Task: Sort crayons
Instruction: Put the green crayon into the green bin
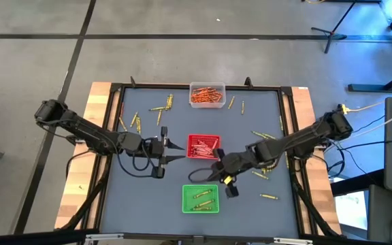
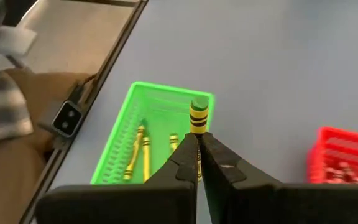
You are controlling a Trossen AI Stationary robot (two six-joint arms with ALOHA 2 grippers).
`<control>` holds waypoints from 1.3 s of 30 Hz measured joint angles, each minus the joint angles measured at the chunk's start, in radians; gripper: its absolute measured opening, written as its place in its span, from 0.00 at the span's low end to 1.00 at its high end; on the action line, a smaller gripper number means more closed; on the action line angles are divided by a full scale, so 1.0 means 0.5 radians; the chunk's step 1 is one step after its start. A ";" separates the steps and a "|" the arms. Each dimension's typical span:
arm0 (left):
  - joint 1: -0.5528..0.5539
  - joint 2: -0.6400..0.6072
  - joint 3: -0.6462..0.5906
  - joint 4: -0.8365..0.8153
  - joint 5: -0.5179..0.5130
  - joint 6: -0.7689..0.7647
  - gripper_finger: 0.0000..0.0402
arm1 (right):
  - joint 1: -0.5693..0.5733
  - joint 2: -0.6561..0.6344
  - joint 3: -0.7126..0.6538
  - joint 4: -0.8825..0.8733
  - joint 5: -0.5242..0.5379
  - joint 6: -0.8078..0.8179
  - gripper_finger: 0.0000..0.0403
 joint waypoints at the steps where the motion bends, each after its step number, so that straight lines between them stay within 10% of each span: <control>1: 0.000 0.000 0.000 0.000 0.000 0.000 0.27 | 0.013 0.020 0.000 0.011 -0.006 0.014 0.03; 28: 0.000 0.000 0.000 0.008 0.000 0.000 0.27 | 0.046 0.283 -0.003 0.056 -0.160 0.092 0.03; 39: -0.001 0.000 0.000 0.006 0.020 -0.034 0.27 | -0.002 0.129 0.274 -0.523 -0.048 0.089 0.33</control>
